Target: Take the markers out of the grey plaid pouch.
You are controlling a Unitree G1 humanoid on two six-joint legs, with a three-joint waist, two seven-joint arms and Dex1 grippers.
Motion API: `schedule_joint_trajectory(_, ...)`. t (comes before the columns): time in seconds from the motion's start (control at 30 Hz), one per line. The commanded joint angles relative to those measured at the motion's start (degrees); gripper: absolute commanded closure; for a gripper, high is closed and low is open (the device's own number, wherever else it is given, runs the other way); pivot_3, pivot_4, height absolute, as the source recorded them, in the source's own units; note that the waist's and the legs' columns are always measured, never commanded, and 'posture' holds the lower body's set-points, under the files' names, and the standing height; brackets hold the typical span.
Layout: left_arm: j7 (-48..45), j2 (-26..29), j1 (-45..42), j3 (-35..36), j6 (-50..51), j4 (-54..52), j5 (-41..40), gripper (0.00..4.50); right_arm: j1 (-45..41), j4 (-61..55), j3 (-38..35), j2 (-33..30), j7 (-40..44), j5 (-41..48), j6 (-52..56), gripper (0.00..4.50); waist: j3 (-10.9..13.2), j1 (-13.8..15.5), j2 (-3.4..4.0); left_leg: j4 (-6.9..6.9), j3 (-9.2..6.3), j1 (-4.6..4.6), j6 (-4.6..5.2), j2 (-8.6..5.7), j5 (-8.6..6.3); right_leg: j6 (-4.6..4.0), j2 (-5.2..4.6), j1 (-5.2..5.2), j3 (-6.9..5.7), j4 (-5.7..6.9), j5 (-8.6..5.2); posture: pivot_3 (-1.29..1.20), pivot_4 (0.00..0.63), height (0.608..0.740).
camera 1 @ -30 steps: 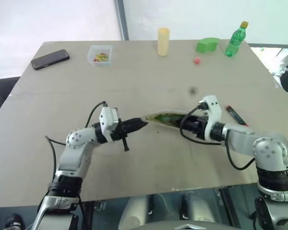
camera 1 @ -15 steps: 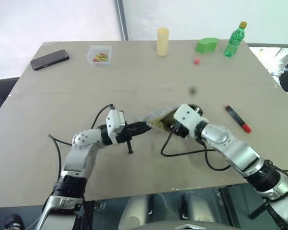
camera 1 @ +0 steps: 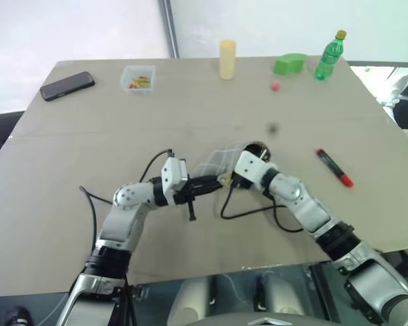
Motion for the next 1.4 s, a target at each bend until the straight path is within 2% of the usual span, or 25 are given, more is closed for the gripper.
schedule_joint_trajectory(0.03,-0.7,-0.2,-0.1,-0.4,-0.7,-2.4,-0.3,4.5,-0.1,1.4,-6.8,4.7,1.3,6.7,-0.4,0.22,0.0,-0.4,0.01,0.0,0.0,0.0,0.0,0.0,0.0,0.0,0.0,0.0,0.0,0.0,0.0,0.0,0.15,0.736)
schedule_joint_trajectory(0.13,-0.5,0.3,0.2,0.0,-0.4,-2.7,-0.3,4.5,-1.0,4.7,-8.5,5.3,1.5,4.9,-1.8,0.22,0.0,-0.5,0.02,0.0,-0.01,0.05,-0.03,0.01,0.02,0.0,0.01,0.0,0.03,0.04,0.0,0.0,0.15,0.736)
schedule_joint_trajectory(0.27,0.2,0.8,0.0,0.8,0.0,-2.3,-0.4,4.5,-3.1,9.7,-1.2,1.0,-0.9,-9.6,-12.0,0.22,0.0,-0.5,0.05,0.0,0.02,0.06,-0.04,-0.02,0.02,-0.01,0.01,-0.04,0.08,0.05,0.0,0.0,0.15,0.736)
schedule_joint_trajectory(0.43,0.9,0.9,-0.9,1.7,0.2,-0.5,-0.4,4.5,-5.9,15.3,4.0,-0.7,-3.4,-20.0,-22.0,0.22,0.0,-0.6,0.04,-0.09,0.03,0.1,-0.12,0.02,0.06,-0.01,0.07,-0.08,0.1,0.06,0.0,0.0,0.15,0.736)
schedule_joint_trajectory(0.67,1.3,1.5,-1.7,3.0,-0.1,1.9,0.0,4.5,-9.6,23.9,6.0,-0.6,-6.7,-27.1,-28.3,0.22,0.0,-0.8,0.03,-0.13,0.05,0.37,-0.23,0.11,0.13,-0.02,0.17,0.14,0.15,0.09,-0.01,0.0,0.15,0.736)
schedule_joint_trajectory(0.77,1.7,1.6,-1.9,3.6,0.1,2.3,0.0,4.5,-10.1,25.7,6.7,-1.5,-4.3,-28.3,-29.2,0.22,0.0,-0.8,0.04,-0.26,0.06,0.9,-0.24,0.13,0.12,-0.23,0.15,0.64,0.17,0.02,-0.13,0.0,0.15,0.736)
schedule_joint_trajectory(0.87,1.9,2.0,-1.9,4.1,-0.2,2.7,0.4,4.5,-8.6,25.3,6.6,-2.5,2.2,-26.2,-28.5,0.22,0.0,-0.7,0.04,-0.26,0.05,0.96,-0.23,0.13,0.12,-0.26,0.13,0.69,0.18,0.03,-0.14,0.0,0.15,0.736)
schedule_joint_trajectory(1.03,1.2,2.5,-1.3,4.7,-1.4,3.6,0.7,4.5,-8.1,24.2,6.0,-3.2,7.4,-25.3,-25.9,0.22,-0.2,-0.6,0.06,-0.27,0.04,0.97,-0.23,0.11,0.11,-0.26,0.06,0.7,0.18,0.03,-0.14,0.0,0.15,0.736)
schedule_joint_trajectory(1.23,2.2,3.7,-0.4,7.0,-3.9,6.1,1.5,4.5,-9.2,22.2,0.9,0.7,18.3,-16.0,-13.4,0.22,-0.2,-0.7,0.04,-0.28,0.02,0.99,-0.19,0.11,0.08,-0.27,-0.16,0.72,0.15,0.03,-0.13,0.0,0.15,0.736)
schedule_joint_trajectory(1.4,5.9,3.5,-1.4,10.2,-12.9,12.8,4.6,4.5,-7.6,12.6,-0.9,-2.9,23.7,-16.0,-2.9,0.22,-0.2,-0.5,0.1,-0.29,-0.06,0.98,-0.29,0.11,-0.14,-0.27,-0.3,0.7,0.08,0.04,-0.13,0.0,0.15,0.736)
